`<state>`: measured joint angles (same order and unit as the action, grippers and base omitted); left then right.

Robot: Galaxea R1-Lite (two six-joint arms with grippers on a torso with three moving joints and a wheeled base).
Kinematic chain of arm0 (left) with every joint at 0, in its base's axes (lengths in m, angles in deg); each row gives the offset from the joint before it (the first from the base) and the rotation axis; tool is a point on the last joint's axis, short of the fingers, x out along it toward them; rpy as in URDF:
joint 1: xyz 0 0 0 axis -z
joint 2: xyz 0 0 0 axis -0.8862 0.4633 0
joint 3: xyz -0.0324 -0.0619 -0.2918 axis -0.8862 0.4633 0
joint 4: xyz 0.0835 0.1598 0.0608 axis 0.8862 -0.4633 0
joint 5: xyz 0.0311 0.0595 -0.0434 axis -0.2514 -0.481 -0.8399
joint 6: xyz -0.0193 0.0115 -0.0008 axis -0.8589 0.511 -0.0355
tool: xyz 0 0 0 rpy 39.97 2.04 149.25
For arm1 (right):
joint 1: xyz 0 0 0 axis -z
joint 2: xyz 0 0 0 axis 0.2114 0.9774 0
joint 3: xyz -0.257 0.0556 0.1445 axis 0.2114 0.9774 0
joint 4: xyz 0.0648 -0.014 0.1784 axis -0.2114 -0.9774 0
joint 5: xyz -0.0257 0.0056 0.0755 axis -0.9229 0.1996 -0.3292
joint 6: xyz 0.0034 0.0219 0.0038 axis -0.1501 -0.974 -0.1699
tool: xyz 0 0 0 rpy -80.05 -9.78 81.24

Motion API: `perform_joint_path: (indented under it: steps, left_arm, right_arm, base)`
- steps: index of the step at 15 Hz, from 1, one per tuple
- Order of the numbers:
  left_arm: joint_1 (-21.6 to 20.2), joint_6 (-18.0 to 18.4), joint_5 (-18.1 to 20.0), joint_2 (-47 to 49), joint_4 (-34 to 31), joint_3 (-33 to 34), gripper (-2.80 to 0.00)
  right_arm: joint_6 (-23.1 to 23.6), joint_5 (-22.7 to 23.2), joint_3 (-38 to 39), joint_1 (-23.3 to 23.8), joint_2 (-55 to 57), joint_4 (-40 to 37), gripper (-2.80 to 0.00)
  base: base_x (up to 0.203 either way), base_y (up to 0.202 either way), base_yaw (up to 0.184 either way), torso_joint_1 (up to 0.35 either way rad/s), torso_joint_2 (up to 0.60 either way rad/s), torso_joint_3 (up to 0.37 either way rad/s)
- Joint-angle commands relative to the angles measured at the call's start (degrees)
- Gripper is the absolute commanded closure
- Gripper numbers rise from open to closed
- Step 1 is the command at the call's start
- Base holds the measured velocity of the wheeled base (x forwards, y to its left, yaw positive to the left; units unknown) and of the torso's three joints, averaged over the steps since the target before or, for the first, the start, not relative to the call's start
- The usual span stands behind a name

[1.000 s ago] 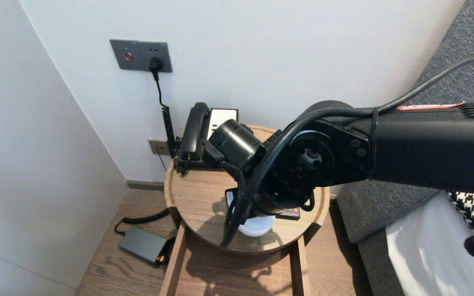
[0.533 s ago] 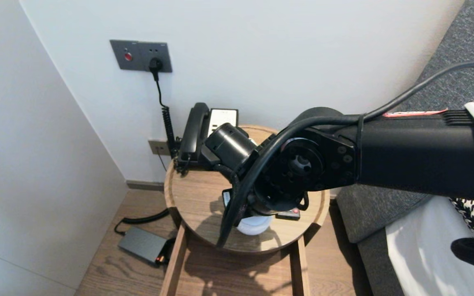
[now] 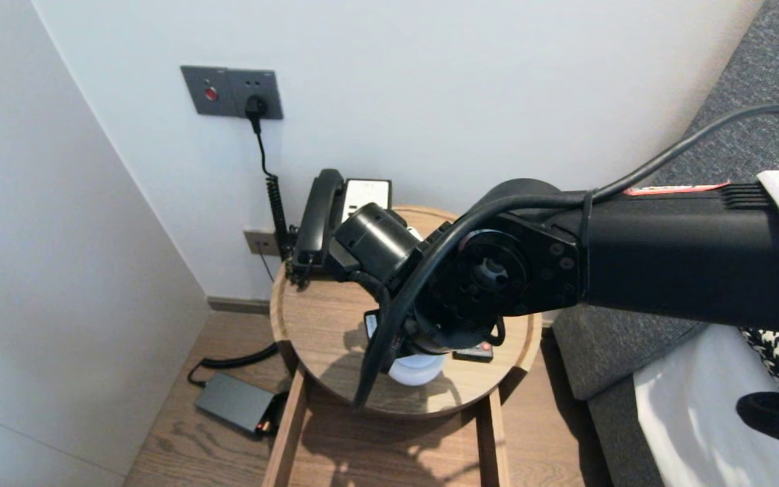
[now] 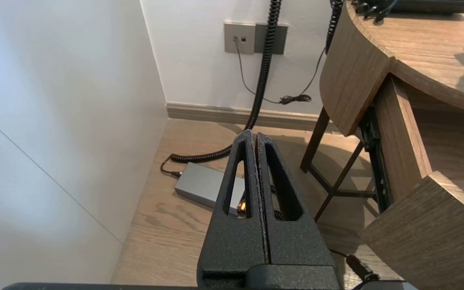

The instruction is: Take the remote control out of the drawer one by one and place them on the table

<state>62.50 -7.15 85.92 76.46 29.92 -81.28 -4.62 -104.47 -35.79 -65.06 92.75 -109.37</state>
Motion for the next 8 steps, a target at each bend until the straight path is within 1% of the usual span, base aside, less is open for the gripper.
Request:
perform_joint_path:
  steps: [1, 8]
  left_arm:
    - [-0.01, 0.0, -0.02, -0.01, 0.05, 0.53, 0.0]
    - [-0.01, 0.0, 0.06, -0.01, 0.05, 0.53, 0.0]
  right_arm:
    - [-0.02, -0.22, -0.01, 0.21, 0.18, -0.37, 0.0]
    - [0.16, -0.22, -0.01, 0.21, -0.18, -0.37, 0.0]
  base:
    - [0.0, 0.0, 0.0, 0.0, 0.0, 0.0]
    - [0.0, 0.0, 0.0, 0.0, 0.0, 0.0]
